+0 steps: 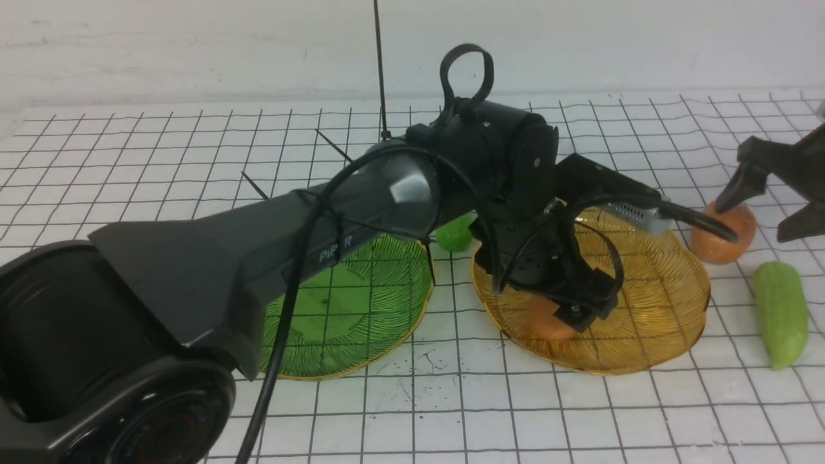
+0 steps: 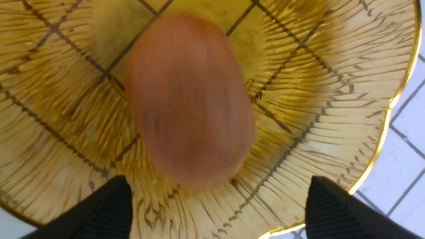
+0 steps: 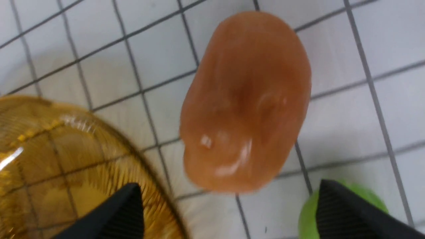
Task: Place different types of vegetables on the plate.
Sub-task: 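Pick up the potato beside the plates and place it on a plate, then put the potato onto the plate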
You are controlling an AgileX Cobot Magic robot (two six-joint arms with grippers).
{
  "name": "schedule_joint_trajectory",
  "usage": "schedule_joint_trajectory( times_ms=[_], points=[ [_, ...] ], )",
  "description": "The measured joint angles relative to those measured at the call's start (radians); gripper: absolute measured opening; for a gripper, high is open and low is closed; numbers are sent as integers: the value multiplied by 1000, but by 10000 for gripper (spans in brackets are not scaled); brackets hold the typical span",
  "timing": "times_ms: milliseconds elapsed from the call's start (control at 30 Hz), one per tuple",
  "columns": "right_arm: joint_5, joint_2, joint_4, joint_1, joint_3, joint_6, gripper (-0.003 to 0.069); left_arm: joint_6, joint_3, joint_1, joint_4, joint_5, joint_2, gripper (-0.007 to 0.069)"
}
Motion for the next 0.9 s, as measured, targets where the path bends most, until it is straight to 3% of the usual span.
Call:
schedule_joint_trajectory(
  times_ms=[133, 267, 333, 367, 400, 433, 467, 500, 900],
  points=[
    [-15, 74, 1, 0, -56, 19, 689, -2, 0, 0, 21, 65, -17, 537],
    [-42, 122, 5, 1, -96, 44, 690, -3, 0, 0, 104, 119, -62, 360],
    [-68, 143, 8, 2, -98, 54, 679, -6, 0, 0, 144, 168, -93, 227],
    [-75, 150, 16, 2, -98, 57, 660, -7, 0, 0, 161, 196, -113, 166],
    [-78, 153, 19, 2, -99, 57, 655, -7, 0, 0, 162, 202, -116, 154],
    [-84, 161, 19, 5, -100, 52, 601, -8, 0, 0, 169, 245, -140, 68],
    [-85, 161, 19, 5, -101, 50, 601, -9, 0, 0, 168, 252, -142, 53],
    [-87, 163, 22, 7, -103, 34, 527, -16, 0, 0, 170, 268, -162, 20],
    [155, -33, 58, 35, -236, -12, 530, -165, -3, 47, 255, 282, -338, -8]
  ],
)
